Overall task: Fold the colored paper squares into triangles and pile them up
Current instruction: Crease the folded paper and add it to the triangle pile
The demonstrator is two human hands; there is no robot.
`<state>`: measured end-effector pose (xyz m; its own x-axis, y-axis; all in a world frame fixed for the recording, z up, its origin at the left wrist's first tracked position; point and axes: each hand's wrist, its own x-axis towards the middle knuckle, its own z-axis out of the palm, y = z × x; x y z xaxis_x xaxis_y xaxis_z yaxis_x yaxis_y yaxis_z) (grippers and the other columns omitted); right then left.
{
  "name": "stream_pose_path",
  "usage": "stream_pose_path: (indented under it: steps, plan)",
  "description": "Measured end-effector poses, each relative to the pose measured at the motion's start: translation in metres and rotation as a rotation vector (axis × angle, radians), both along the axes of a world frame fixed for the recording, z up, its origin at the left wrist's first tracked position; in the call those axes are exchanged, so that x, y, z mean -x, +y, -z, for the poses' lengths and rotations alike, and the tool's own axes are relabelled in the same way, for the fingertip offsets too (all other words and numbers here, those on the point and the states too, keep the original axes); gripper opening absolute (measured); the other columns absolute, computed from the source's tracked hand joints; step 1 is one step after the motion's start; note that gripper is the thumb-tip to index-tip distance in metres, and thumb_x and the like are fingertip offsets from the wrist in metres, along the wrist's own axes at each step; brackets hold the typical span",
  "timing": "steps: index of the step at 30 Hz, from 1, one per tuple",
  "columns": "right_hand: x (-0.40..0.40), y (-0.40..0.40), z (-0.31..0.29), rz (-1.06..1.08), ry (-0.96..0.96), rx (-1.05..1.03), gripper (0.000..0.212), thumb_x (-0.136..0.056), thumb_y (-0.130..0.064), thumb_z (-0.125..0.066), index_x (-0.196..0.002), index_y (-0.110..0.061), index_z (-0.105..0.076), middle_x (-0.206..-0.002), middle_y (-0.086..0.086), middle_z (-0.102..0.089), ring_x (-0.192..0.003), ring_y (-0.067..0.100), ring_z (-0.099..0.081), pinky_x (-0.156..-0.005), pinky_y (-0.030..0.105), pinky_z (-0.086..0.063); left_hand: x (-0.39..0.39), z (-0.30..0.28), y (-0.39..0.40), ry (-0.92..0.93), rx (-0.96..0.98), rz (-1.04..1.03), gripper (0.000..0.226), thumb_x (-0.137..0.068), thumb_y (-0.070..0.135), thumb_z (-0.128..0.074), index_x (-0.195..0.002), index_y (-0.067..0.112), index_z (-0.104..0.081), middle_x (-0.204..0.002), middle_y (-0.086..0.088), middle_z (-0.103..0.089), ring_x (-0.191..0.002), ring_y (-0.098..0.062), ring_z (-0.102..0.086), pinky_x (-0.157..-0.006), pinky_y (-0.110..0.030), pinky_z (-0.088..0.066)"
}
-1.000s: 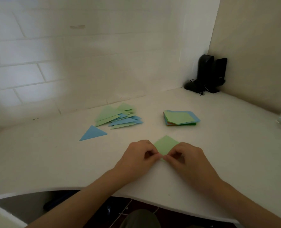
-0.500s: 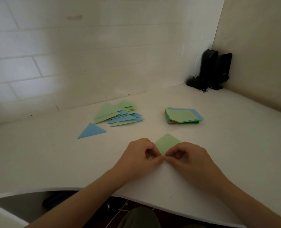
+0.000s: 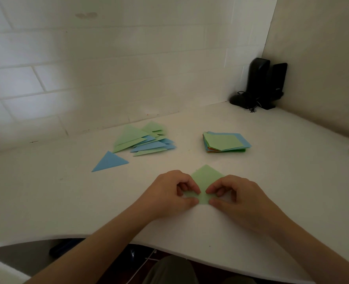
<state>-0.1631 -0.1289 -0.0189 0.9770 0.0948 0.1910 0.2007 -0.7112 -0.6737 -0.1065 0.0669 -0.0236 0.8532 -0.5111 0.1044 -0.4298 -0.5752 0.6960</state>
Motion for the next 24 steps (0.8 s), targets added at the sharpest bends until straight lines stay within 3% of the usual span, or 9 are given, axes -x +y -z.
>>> stream_pose_path:
  steps: [5,11,15,18,20,22,24]
  plan:
    - [-0.006,0.005,0.001,-0.023,0.064,0.123,0.012,-0.076,-0.039,-0.072,-0.079,-0.039,-0.06,-0.089,-0.013,-0.051,-0.078,-0.004,-0.051,-0.069,0.003,-0.035,0.001,-0.001,0.008,-0.029,0.044,0.114,0.029,-0.076,0.015,-0.072,-0.098,0.034,-0.068,-0.094,0.007,-0.059,-0.081,-0.001,-0.054,-0.072,-0.011,-0.043]
    - [-0.011,0.01,-0.002,-0.108,0.119,0.21,0.021,-0.088,-0.031,-0.061,-0.074,-0.039,-0.048,-0.097,-0.009,-0.045,-0.074,-0.001,-0.047,-0.067,0.007,-0.036,0.007,0.002,0.015,-0.287,-0.059,0.245,0.035,-0.077,0.023,-0.066,-0.112,0.021,-0.063,-0.107,0.007,-0.06,-0.101,-0.007,-0.05,-0.089,-0.016,-0.038]
    - [-0.012,0.002,-0.019,-0.161,0.167,0.198,0.008,-0.089,-0.031,-0.06,-0.082,-0.032,-0.055,-0.097,-0.006,-0.053,-0.076,0.0,-0.048,-0.069,0.009,-0.037,0.003,0.005,0.013,-0.488,-0.163,0.22,0.02,-0.087,0.024,-0.051,-0.102,0.021,-0.064,-0.1,0.006,-0.063,-0.09,-0.015,-0.056,-0.077,-0.036,-0.046]
    - [-0.011,-0.004,-0.02,-0.147,0.145,0.247,0.009,-0.084,-0.038,-0.064,-0.08,-0.038,-0.056,-0.101,-0.009,-0.058,-0.091,0.006,-0.055,-0.083,0.021,-0.042,0.003,0.004,0.01,-0.516,-0.168,0.163,0.024,-0.09,0.03,-0.042,-0.092,0.024,-0.066,-0.09,0.009,-0.064,-0.083,-0.013,-0.058,-0.071,-0.034,-0.045]
    - [-0.007,-0.007,-0.015,-0.103,0.076,0.24,0.01,-0.08,-0.036,-0.069,-0.082,-0.038,-0.059,-0.097,-0.011,-0.061,-0.09,0.003,-0.056,-0.086,0.026,-0.044,0.006,0.004,0.007,-0.514,-0.16,0.166,0.024,-0.09,0.031,-0.043,-0.09,0.023,-0.065,-0.087,0.008,-0.063,-0.08,-0.013,-0.056,-0.072,-0.031,-0.044]
    - [-0.003,-0.011,-0.007,-0.072,-0.042,0.173,0.01,-0.079,-0.032,-0.072,-0.085,-0.032,-0.064,-0.091,-0.012,-0.063,-0.088,0.001,-0.058,-0.081,0.017,-0.044,0.008,0.005,0.003,-0.529,-0.155,0.153,0.022,-0.089,0.031,-0.045,-0.089,0.022,-0.065,-0.083,0.007,-0.062,-0.077,-0.012,-0.053,-0.071,-0.024,-0.038]
    - [0.001,-0.015,-0.002,-0.075,-0.085,0.143,0.016,-0.08,-0.043,-0.064,-0.084,-0.029,-0.069,-0.09,-0.015,-0.064,-0.087,-0.002,-0.059,-0.078,0.007,-0.041,0.008,0.006,0.0,-0.517,-0.14,0.127,0.017,-0.088,0.029,-0.05,-0.089,0.021,-0.065,-0.08,0.007,-0.062,-0.076,-0.011,-0.052,-0.067,-0.018,-0.031]
